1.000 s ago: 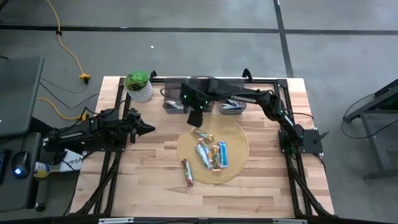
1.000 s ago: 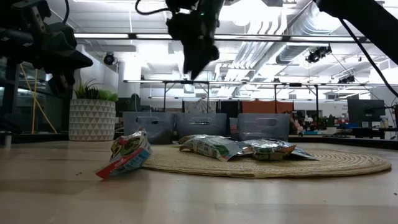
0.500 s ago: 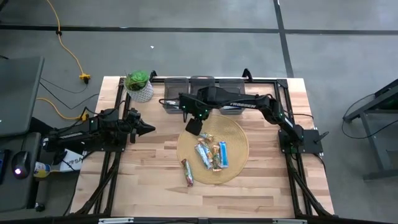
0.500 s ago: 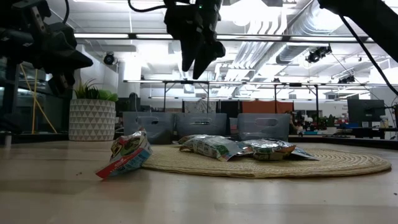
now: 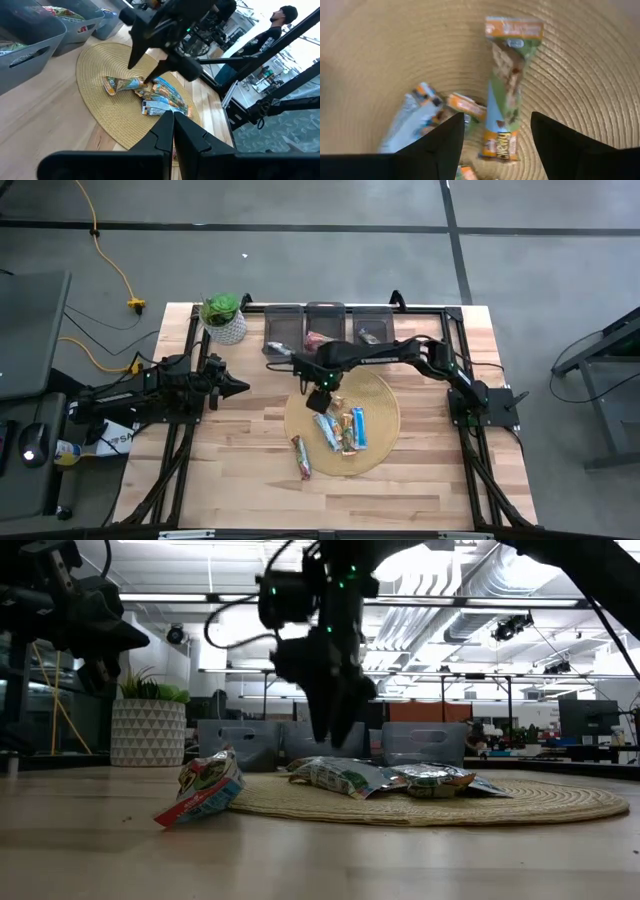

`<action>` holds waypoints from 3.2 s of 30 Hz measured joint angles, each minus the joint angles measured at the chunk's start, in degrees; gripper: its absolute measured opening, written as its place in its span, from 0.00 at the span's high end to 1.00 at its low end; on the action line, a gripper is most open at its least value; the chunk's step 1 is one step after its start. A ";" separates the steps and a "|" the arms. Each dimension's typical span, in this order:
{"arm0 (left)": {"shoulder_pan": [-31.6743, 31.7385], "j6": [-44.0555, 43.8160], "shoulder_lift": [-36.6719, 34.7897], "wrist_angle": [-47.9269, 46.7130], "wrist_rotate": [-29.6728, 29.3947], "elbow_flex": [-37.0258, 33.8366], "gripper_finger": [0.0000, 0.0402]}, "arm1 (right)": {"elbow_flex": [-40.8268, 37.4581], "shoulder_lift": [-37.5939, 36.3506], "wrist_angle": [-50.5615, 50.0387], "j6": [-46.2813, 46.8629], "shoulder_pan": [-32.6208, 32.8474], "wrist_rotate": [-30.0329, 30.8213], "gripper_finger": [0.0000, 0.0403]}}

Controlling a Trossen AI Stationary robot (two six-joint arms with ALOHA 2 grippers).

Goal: Pick and place Granola Bars by type
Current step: Put the yellow granola bar into the left black bin

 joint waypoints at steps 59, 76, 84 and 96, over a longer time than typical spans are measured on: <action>-0.02 0.02 0.02 -1.76 -0.02 0.00 0.98 | 3.46 -0.33 13.41 -0.51 0.16 0.63 0.85; 0.00 0.02 0.01 -1.76 -0.02 0.00 0.98 | 26.69 -0.66 15.94 -16.77 2.06 -0.04 0.85; -0.02 0.02 0.00 -2.07 0.10 -0.01 0.98 | 23.23 -3.64 21.42 -18.14 2.18 -2.16 0.85; -0.02 0.04 0.00 -2.85 1.55 0.00 0.98 | 23.09 -4.22 20.61 -20.15 1.59 -5.59 0.85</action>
